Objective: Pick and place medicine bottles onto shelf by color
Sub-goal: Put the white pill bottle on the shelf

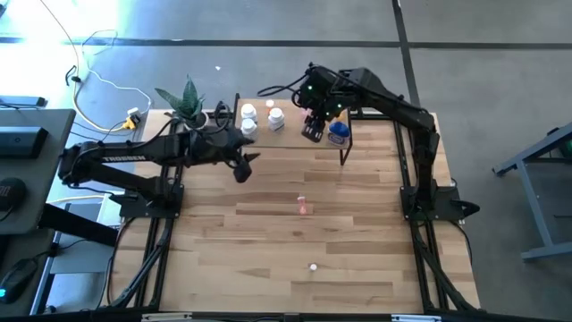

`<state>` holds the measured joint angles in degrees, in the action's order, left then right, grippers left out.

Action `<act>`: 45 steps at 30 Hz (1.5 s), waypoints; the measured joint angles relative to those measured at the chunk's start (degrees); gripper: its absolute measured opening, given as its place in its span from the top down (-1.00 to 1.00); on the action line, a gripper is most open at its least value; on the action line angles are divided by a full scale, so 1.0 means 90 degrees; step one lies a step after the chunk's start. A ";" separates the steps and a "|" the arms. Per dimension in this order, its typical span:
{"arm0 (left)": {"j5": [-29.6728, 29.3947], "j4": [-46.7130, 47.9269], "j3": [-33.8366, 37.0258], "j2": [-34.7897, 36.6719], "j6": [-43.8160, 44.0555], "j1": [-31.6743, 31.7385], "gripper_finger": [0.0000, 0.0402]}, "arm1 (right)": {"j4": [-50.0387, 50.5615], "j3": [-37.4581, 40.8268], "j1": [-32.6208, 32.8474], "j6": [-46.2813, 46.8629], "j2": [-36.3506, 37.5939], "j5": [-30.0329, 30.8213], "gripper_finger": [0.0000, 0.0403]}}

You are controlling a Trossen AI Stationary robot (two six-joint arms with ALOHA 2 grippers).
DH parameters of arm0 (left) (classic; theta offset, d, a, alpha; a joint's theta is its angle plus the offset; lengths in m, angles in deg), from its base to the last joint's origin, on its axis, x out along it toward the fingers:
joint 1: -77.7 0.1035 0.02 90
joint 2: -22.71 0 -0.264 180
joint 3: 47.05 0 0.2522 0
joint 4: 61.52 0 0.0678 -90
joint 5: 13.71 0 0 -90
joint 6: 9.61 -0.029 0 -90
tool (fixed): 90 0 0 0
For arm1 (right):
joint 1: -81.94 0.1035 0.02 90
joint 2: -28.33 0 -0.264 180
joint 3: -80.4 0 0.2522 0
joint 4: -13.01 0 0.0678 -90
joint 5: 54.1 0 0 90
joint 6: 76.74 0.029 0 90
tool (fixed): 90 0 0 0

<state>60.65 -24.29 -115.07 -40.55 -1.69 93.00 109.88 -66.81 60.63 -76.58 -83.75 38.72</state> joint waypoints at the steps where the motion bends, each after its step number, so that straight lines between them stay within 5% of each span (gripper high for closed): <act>1: -0.0002 0.0080 0.0000 0.0002 -0.0001 -0.0094 -0.04 | -0.0002 0.0002 0.0056 0.0068 0.0000 -0.0125 0.15; 27: 0.0122 0.1847 0.0000 0.1212 0.0838 -0.2814 -0.04 | 0.0364 0.0022 0.2579 0.3041 -0.0002 -0.0365 0.15; 45: 0.0107 0.1844 0.0000 0.1204 0.0770 -0.3350 -0.04 | 0.0599 0.0027 0.4650 0.5145 -0.0487 0.0051 -0.17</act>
<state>61.61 -7.69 -115.07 -29.71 5.24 62.85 115.27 -66.56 102.47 -30.28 -88.12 39.19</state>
